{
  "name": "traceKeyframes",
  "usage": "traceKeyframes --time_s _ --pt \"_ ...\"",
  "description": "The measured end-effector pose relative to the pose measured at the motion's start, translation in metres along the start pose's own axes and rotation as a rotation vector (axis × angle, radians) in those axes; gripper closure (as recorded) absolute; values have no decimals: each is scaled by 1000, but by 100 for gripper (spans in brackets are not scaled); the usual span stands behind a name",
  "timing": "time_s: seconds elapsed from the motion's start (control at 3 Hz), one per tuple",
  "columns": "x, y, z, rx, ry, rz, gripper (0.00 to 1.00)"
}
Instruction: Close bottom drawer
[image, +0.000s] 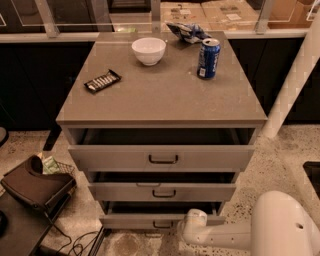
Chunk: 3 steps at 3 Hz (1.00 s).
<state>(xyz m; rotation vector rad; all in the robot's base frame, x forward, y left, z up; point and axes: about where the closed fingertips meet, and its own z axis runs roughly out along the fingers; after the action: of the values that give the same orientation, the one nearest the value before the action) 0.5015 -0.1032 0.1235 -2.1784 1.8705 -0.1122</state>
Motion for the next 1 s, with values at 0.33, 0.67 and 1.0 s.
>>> traceKeyframes --time_s 0.33,0.67,1.0 --pt "-2 -23 17 7 -7 -13 100" --pt "-3 -20 14 7 -7 -13 100" --pt "-2 -38 28 17 -13 -16 100"
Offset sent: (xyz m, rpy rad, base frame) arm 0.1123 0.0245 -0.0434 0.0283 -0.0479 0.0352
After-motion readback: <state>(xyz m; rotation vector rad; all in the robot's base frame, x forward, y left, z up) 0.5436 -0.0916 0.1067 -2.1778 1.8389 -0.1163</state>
